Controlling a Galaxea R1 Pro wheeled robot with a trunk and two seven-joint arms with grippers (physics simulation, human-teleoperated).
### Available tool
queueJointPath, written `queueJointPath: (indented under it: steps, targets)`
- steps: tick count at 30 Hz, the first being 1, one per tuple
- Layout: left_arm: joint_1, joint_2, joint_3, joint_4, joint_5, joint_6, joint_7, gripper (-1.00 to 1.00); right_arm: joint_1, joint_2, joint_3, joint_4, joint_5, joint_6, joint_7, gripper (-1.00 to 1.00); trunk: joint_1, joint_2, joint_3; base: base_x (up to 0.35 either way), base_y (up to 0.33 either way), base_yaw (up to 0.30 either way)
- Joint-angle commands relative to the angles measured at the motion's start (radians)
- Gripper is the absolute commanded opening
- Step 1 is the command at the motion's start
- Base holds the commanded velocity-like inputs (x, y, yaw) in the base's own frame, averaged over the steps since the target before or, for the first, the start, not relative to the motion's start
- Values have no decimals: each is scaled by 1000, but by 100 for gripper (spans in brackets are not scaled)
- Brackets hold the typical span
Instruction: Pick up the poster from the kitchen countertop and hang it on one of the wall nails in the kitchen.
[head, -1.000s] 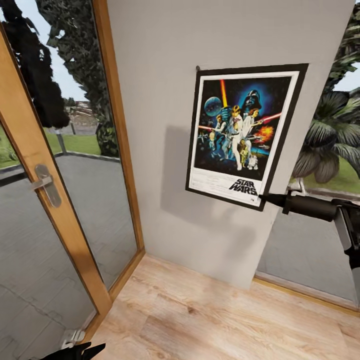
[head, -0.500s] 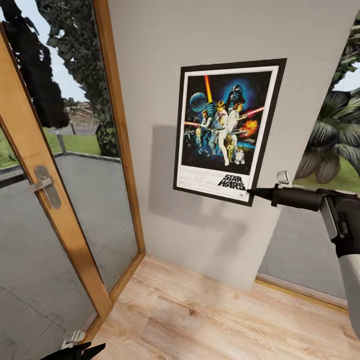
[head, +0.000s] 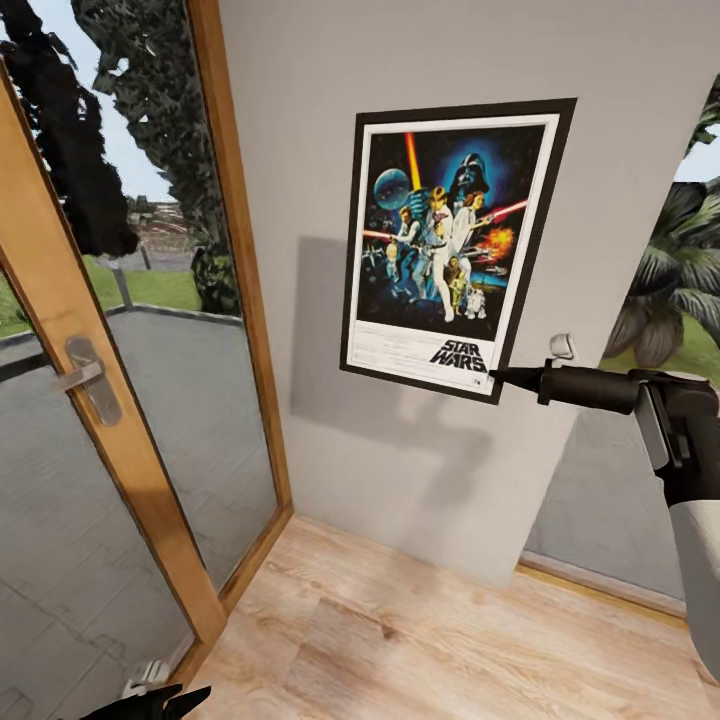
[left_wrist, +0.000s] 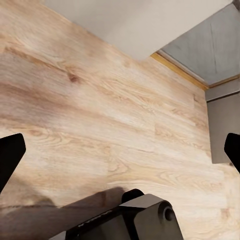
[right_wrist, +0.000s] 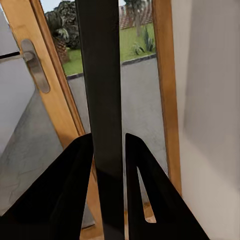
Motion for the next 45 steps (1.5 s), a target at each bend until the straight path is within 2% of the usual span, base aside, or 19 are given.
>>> queueJointPath:
  steps: [1, 10, 40, 41, 42, 45]
  targets:
    - [-1, 1, -6, 0, 10, 9, -2, 100, -1, 0, 0, 0, -4, 10, 3, -100, 1, -2, -2, 53, 19, 0]
    - [-1, 1, -7, 0, 10, 9, -2, 100, -1, 0, 0, 0, -4, 10, 3, -100, 1, -2, -2, 130, 59, 0]
    - [-1, 0, -8, 1, 11, 9, 0, 100, -1, 0, -1, -4, -10, 10, 4, -100, 1, -2, -2, 3, 1, 0]
    - [-1, -4, -9, 1, 11, 9, 1, 100, -1, 0, -1, -4, -10, 10, 4, -100, 1, -2, -2, 0, 0, 0]
    - [-1, -34, -7, 1, 10, 9, 7, 100, -1, 0, 0, -3, -10, 10, 3, -100, 1, -2, -2, 0, 0, 0]
    - [-1, -43, -6, 1, 10, 9, 15, 100, -1, 0, 0, -3, -10, 10, 3, -100, 1, -2, -2, 0, 0, 0]
